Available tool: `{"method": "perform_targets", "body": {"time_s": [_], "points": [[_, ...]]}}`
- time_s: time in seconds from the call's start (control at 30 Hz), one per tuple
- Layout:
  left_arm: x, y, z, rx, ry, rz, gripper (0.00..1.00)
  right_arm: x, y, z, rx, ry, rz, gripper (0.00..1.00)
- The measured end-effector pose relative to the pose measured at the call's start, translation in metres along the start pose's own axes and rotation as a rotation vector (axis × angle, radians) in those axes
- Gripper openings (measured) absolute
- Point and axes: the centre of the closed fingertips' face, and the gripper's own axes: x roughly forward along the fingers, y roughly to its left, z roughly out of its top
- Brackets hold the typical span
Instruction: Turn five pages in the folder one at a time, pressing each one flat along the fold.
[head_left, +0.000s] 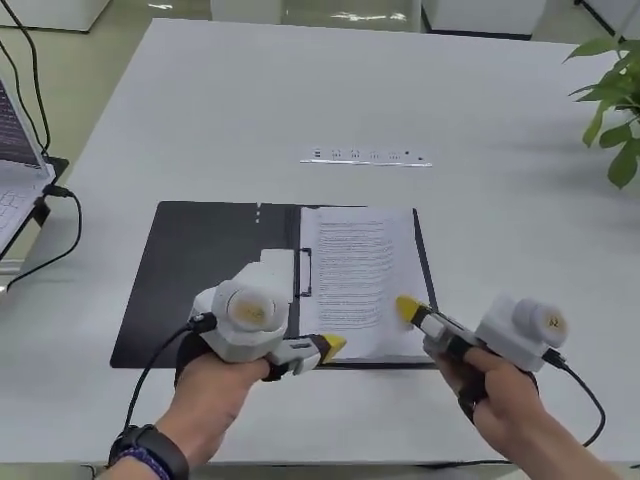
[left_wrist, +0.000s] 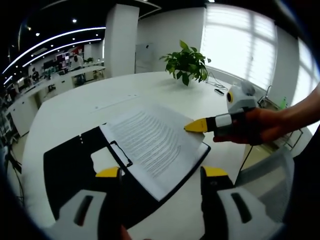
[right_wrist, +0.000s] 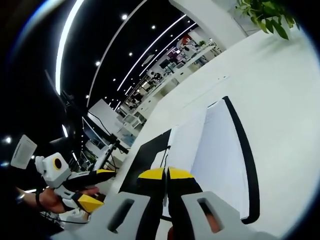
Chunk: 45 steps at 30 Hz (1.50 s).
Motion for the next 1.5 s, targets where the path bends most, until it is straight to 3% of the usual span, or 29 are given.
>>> {"method": "perform_targets", "body": {"time_s": [0.17, 0.7, 1.2, 1.5], "points": [[-0.013, 0.009, 0.0, 0.001, -0.011, 0.022, 0.63, 0.014, 0.026, -0.008, -0.011, 0.013, 0.047, 0.0], [-0.057, 0.044, -0.013, -0.022, -0.028, 0.106, 0.65, 0.056, 0.083, -0.026, -0.021, 0.057, 0.158, 0.0], [-0.086, 0.065, -0.021, -0.055, -0.043, 0.169, 0.65, 0.089, 0.118, -0.051, -0.009, 0.131, 0.225, 0.0], [-0.094, 0.074, -0.022, -0.082, -0.056, 0.194, 0.64, 0.105, 0.132, -0.071, 0.003, 0.175, 0.244, 0.0]]}}
